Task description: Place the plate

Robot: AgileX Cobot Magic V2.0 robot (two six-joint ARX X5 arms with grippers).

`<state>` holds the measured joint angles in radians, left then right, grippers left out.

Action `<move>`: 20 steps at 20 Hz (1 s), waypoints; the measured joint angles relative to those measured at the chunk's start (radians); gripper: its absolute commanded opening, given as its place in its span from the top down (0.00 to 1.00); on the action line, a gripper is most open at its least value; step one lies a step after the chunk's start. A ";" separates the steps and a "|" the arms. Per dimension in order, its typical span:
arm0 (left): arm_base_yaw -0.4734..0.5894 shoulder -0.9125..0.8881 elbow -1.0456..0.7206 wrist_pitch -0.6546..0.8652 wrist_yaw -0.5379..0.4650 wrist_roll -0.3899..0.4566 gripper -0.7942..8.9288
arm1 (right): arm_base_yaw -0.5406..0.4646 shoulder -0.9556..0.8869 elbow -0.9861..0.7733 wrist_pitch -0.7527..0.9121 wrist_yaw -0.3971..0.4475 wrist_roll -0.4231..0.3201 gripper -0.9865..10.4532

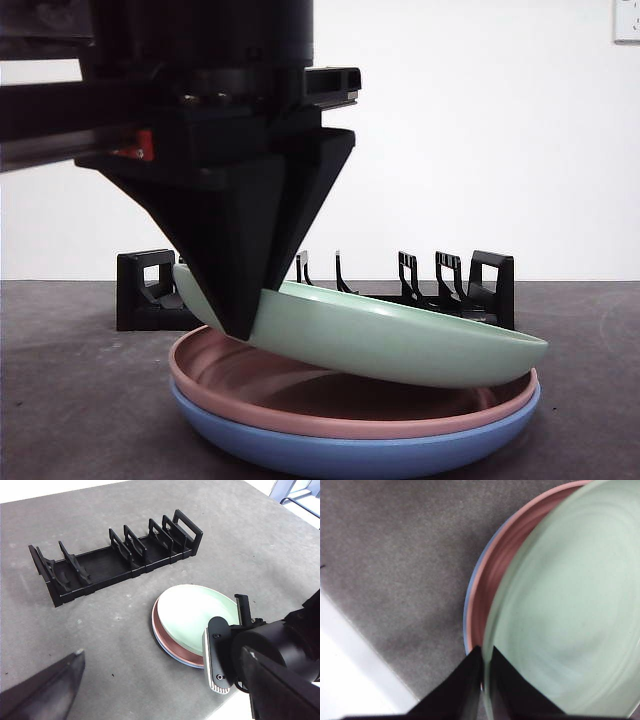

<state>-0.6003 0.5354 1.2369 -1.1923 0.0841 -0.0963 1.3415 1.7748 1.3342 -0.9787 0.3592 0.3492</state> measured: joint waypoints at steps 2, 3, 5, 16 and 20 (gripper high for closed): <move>0.000 0.000 0.000 0.000 0.000 0.000 0.41 | 0.000 0.000 0.000 -0.001 0.000 0.008 0.85; 0.000 0.000 0.000 0.000 0.000 0.000 0.41 | 0.000 0.000 0.000 -0.002 0.001 0.014 0.80; 0.000 0.000 0.000 0.000 0.000 0.000 0.41 | 0.000 0.000 0.000 -0.003 0.002 0.023 0.69; 0.000 0.000 0.000 0.000 0.000 -0.004 0.41 | -0.011 -0.228 0.000 -0.073 0.018 0.050 0.57; 0.000 0.000 0.000 0.000 0.000 -0.025 0.41 | -0.105 -0.409 0.000 -0.158 0.035 0.050 0.57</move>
<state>-0.6006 0.5354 1.2369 -1.1923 0.0841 -0.1211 1.2366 1.3655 1.3342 -1.1366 0.3939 0.3996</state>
